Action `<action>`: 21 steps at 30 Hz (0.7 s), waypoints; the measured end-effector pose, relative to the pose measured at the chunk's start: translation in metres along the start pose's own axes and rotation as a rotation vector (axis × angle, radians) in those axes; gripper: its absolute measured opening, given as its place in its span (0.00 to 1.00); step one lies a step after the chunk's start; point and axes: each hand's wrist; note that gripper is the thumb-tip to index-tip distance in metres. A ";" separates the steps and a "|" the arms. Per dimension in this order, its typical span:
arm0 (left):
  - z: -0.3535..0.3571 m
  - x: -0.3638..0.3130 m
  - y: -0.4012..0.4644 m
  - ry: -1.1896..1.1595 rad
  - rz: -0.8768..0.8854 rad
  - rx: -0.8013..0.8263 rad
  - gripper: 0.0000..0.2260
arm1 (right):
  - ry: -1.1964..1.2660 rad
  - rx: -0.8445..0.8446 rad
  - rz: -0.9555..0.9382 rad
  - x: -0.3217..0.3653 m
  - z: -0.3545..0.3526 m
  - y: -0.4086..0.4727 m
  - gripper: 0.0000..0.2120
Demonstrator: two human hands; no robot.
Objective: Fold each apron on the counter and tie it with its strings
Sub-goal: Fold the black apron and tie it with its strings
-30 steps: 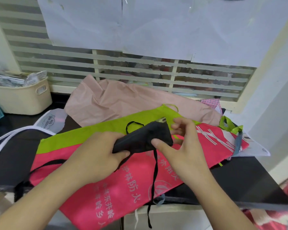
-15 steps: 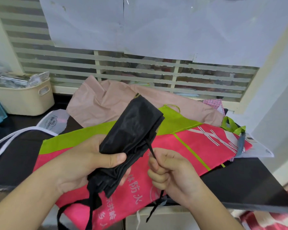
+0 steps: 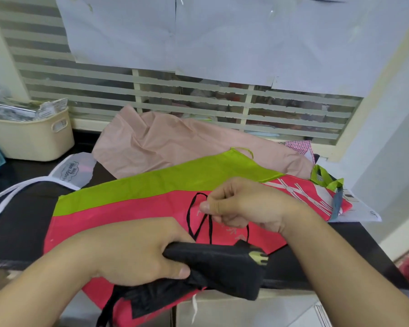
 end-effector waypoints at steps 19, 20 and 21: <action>0.003 0.009 -0.003 -0.899 -0.078 -0.291 0.13 | 0.225 -0.488 -0.088 -0.038 0.068 -0.024 0.13; 0.003 0.008 -0.002 -0.918 -0.104 -0.315 0.15 | 0.188 -0.482 -0.103 -0.037 0.067 -0.024 0.14; 0.005 0.008 -0.001 -0.919 -0.134 -0.356 0.16 | 0.162 -0.455 -0.107 -0.037 0.066 -0.025 0.14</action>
Point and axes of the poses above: each hand's wrist, its own y-axis towards the middle knuckle, its own z-axis out of the palm, x = y × z, and after that the axes turned 3 degrees about -x, right-handed
